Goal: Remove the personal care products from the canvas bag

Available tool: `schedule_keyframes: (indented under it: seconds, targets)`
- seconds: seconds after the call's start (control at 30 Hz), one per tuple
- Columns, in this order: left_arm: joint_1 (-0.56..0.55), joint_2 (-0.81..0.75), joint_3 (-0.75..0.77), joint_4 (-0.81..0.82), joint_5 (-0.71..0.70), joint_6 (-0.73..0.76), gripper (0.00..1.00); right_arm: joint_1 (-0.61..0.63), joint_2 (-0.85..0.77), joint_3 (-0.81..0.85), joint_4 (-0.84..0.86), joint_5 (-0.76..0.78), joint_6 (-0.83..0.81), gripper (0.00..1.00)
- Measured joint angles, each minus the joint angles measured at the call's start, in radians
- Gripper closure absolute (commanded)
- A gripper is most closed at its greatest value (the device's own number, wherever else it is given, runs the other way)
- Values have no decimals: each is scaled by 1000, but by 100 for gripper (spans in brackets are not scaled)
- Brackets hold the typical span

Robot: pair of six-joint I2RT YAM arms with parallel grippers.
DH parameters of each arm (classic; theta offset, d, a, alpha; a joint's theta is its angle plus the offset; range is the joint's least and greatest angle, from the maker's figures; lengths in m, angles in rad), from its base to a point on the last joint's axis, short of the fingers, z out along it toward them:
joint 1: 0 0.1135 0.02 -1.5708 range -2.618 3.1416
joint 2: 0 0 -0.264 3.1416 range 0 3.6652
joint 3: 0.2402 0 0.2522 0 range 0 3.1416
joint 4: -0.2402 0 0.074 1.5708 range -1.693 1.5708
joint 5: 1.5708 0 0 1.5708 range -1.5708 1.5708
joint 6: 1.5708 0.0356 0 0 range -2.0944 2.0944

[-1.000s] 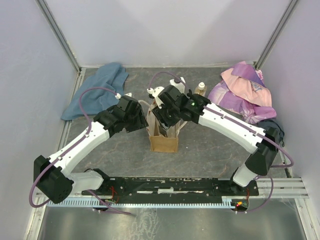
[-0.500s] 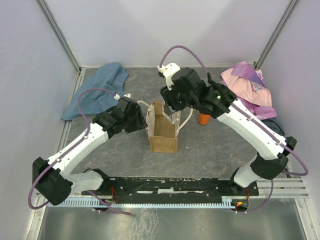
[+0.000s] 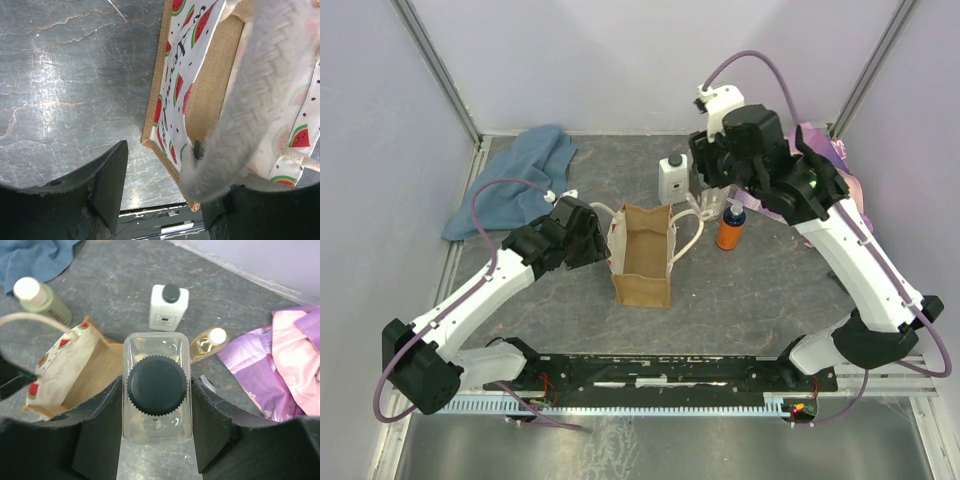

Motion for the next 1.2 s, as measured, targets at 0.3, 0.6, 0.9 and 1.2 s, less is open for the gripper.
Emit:
schedule_keyframes:
  seconds: [0.3,0.6,0.9,1.2]
  targets:
    - [0,2,0,-8,-1,0,37,-159,-50,-172,76,-13,16,64]
    - [0,4,0,-11,-1,0,37,-180,-48,-452,213,-74,57,66]
    - [0,5,2,-11,0,0,37,-184,-21,-639,434,-55,109,68]
    - [0,5,2,-11,1,0,37,-189,9,-760,541,-40,160,58]
